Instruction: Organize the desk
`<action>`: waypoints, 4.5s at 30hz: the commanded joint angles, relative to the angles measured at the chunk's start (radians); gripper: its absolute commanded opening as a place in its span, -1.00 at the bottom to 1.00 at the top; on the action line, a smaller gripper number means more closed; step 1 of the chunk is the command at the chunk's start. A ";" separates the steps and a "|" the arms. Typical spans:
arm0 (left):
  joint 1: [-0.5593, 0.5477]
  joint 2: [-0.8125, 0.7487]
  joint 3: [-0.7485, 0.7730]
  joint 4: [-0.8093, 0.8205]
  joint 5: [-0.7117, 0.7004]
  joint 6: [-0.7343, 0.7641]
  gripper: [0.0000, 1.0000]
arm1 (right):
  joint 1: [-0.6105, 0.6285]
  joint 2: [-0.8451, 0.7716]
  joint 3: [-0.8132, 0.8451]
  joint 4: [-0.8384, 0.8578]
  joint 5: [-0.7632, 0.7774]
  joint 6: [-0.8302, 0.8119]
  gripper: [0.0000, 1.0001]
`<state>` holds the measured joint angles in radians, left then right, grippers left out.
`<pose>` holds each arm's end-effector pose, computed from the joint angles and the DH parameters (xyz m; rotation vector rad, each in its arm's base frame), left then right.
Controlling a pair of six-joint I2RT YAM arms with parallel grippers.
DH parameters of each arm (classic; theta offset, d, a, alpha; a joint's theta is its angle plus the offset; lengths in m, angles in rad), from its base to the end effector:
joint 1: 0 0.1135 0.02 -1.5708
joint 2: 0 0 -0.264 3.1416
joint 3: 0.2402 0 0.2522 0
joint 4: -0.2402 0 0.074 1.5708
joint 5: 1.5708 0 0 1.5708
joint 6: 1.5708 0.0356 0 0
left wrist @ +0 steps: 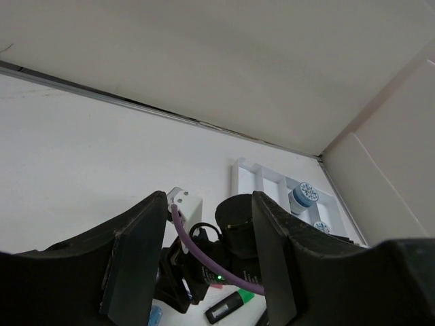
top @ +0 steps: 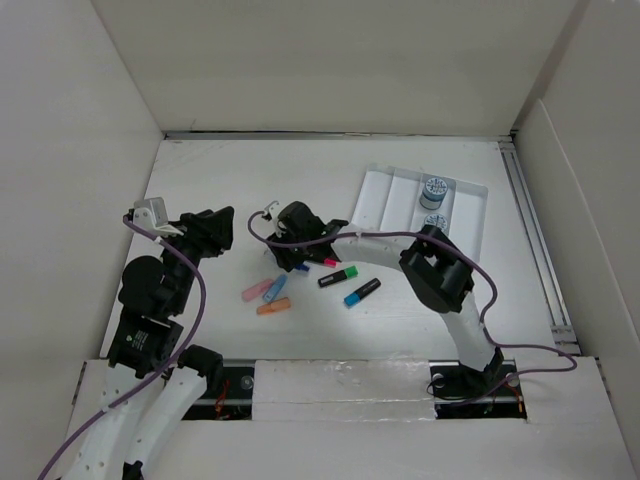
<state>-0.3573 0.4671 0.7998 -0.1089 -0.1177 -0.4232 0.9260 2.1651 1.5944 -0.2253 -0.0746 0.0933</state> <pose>0.0978 -0.0321 0.3934 -0.1460 1.3641 -0.5777 0.2882 0.3876 0.1721 -1.0210 2.2171 0.5653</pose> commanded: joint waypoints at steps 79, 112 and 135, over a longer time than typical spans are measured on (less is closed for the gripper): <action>-0.058 -0.088 0.022 0.014 0.040 0.054 0.05 | -0.350 -1.001 -0.732 0.011 0.282 0.407 -1.00; -0.039 -0.012 0.024 0.025 0.058 0.066 0.04 | 0.043 -0.533 -0.755 -0.144 0.561 0.789 -0.01; -0.039 -0.022 0.019 0.021 0.072 0.061 0.04 | -0.364 -0.556 -0.350 0.165 0.447 0.433 -0.68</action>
<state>-0.4019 0.4595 0.8009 -0.1249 -0.0559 -0.3740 0.6018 1.5234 1.1175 -0.1806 0.4290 0.6247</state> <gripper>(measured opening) 0.523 0.362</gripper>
